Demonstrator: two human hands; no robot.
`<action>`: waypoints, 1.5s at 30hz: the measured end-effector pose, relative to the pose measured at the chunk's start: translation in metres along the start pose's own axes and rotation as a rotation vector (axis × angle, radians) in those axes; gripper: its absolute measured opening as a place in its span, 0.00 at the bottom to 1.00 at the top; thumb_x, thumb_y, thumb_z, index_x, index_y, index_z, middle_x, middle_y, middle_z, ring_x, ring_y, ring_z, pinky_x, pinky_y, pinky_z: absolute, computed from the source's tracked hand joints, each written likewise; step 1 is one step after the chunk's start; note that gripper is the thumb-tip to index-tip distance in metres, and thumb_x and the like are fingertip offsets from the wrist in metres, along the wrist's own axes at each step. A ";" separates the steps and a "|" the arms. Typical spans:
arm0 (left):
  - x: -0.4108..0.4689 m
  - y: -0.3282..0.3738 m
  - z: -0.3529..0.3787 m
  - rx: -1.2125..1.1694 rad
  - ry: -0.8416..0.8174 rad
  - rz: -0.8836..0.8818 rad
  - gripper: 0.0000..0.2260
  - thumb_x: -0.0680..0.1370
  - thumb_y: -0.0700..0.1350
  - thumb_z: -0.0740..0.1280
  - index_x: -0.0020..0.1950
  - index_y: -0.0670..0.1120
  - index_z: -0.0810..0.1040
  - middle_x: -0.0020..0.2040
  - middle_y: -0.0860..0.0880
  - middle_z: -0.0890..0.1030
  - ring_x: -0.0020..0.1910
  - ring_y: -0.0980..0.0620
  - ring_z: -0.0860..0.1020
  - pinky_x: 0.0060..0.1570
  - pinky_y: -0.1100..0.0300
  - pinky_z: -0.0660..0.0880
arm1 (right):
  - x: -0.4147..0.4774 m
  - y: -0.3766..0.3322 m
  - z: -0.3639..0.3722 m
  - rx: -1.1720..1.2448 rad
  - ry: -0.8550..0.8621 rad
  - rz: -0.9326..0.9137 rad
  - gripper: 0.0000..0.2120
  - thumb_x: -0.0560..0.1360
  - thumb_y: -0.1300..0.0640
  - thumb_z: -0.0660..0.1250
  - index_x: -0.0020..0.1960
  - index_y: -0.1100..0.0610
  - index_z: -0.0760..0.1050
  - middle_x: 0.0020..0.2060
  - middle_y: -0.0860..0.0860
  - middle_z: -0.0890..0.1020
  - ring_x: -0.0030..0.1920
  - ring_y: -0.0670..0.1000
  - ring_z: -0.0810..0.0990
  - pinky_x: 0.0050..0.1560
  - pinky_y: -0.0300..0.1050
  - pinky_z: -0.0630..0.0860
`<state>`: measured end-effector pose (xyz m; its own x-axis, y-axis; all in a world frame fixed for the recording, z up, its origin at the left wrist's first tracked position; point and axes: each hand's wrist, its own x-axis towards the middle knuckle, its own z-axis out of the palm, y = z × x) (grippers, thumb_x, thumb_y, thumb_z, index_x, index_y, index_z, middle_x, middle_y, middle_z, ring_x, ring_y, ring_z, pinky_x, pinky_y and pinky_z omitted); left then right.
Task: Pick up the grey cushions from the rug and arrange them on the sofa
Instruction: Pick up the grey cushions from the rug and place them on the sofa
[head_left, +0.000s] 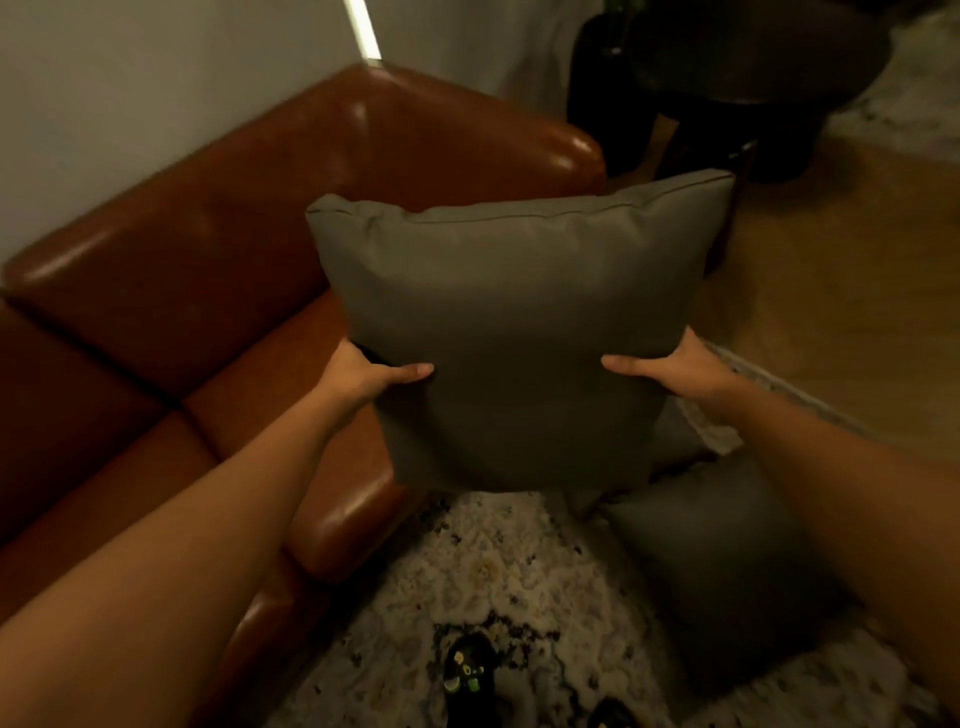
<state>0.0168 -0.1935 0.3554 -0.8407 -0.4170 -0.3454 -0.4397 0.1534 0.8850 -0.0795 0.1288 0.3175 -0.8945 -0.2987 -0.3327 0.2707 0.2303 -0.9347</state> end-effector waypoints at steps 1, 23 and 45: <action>-0.009 0.001 -0.015 -0.028 0.042 -0.002 0.35 0.65 0.35 0.77 0.70 0.42 0.67 0.67 0.48 0.74 0.64 0.49 0.73 0.58 0.57 0.71 | 0.004 -0.013 0.010 -0.022 -0.025 -0.015 0.48 0.49 0.47 0.83 0.66 0.54 0.71 0.61 0.47 0.79 0.60 0.47 0.78 0.61 0.47 0.74; -0.125 -0.075 -0.356 -0.282 0.580 -0.124 0.48 0.51 0.53 0.83 0.68 0.44 0.70 0.65 0.47 0.77 0.63 0.48 0.75 0.64 0.49 0.72 | 0.051 -0.164 0.387 -0.215 -0.455 -0.163 0.63 0.41 0.39 0.85 0.70 0.55 0.66 0.62 0.48 0.78 0.60 0.49 0.79 0.62 0.51 0.76; -0.027 -0.129 -0.466 -0.330 0.768 -0.266 0.31 0.67 0.38 0.76 0.68 0.41 0.70 0.65 0.44 0.75 0.64 0.47 0.74 0.60 0.55 0.72 | 0.153 -0.174 0.571 -0.217 -0.607 -0.039 0.52 0.55 0.53 0.83 0.72 0.57 0.60 0.63 0.49 0.74 0.60 0.50 0.75 0.62 0.48 0.74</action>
<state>0.2436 -0.6196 0.3965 -0.2259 -0.9080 -0.3529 -0.3774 -0.2524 0.8910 -0.0604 -0.4863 0.3576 -0.5248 -0.7664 -0.3703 0.1074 0.3720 -0.9220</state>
